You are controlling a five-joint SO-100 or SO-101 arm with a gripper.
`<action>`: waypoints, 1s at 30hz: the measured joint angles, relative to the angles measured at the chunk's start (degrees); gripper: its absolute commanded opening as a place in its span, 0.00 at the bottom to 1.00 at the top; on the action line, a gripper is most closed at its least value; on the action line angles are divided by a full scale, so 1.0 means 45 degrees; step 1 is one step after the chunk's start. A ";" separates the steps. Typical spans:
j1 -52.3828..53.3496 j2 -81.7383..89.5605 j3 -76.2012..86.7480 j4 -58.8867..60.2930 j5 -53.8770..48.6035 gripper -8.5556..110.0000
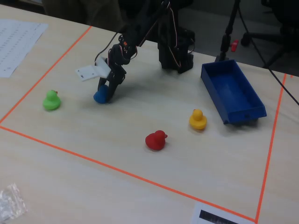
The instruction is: Grasp blue duck and put it into box.
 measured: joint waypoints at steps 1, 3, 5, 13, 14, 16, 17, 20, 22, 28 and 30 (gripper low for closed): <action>0.0000 0.0000 -0.0137 0.0215 0.0176 0.07; 0.0000 0.0039 -0.0762 0.1152 0.0977 0.07; 0.0020 0.0195 -0.1816 0.2734 0.2012 0.07; -0.4199 0.1797 -0.8359 1.3652 0.6816 0.07; -0.5215 0.2187 -0.8848 1.4980 0.7520 0.07; -0.7500 0.3008 -0.9492 1.7227 0.8906 0.07; -0.8789 0.3301 -0.9766 1.8164 0.9629 0.07; -1.2695 0.3242 -1.0488 2.0059 1.1738 0.07; -1.5273 0.2695 -1.0566 2.0586 1.2930 0.07; -2.0937 0.1113 -0.9883 1.9941 1.4414 0.07; -2.1582 0.1113 -0.9570 1.9746 1.4434 0.07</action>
